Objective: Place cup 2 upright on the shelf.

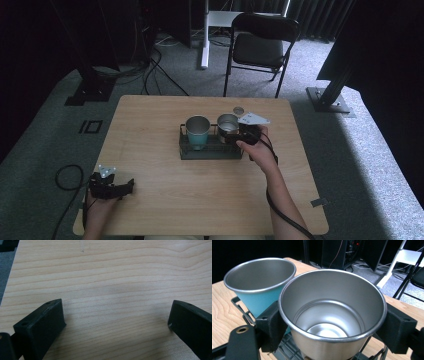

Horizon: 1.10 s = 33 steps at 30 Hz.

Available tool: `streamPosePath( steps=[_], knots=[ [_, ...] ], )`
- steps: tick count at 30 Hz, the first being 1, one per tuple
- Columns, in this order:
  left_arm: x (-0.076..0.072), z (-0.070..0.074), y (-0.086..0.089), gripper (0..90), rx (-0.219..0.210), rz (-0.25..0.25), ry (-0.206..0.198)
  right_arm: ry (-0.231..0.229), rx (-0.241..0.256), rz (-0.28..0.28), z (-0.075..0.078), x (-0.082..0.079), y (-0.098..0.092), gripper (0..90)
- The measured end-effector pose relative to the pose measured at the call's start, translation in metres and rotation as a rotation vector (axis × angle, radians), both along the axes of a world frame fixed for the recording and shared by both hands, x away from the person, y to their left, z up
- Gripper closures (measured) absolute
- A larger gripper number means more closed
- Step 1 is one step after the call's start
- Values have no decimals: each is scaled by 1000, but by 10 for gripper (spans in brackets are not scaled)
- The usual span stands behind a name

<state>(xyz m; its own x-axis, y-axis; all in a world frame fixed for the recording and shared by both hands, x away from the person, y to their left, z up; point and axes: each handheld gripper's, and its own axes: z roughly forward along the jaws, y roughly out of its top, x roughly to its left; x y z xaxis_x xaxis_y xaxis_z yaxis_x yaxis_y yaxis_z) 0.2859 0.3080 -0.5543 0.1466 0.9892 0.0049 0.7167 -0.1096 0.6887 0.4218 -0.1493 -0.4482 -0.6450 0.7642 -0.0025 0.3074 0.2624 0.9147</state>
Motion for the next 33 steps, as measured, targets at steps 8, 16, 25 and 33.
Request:
streamPosePath(
  steps=[8, 16, 25, 33],
  knots=[
    [0, 0, 0, 12, 0, 0, 0, 26, -16, 5, -11, 2, 3, 182],
    [0, 0, 0, 12, 0, 0, 0, 49, -42, 3, -19, 5, 10, 182],
    [0, 0, 0, 12, 0, 0, 0, 70, -63, 4, -24, 8, 14, 182],
    [0, 0, 0, 12, 0, 0, 0, 85, -79, 2, -26, 11, 19, 182]
  ],
)
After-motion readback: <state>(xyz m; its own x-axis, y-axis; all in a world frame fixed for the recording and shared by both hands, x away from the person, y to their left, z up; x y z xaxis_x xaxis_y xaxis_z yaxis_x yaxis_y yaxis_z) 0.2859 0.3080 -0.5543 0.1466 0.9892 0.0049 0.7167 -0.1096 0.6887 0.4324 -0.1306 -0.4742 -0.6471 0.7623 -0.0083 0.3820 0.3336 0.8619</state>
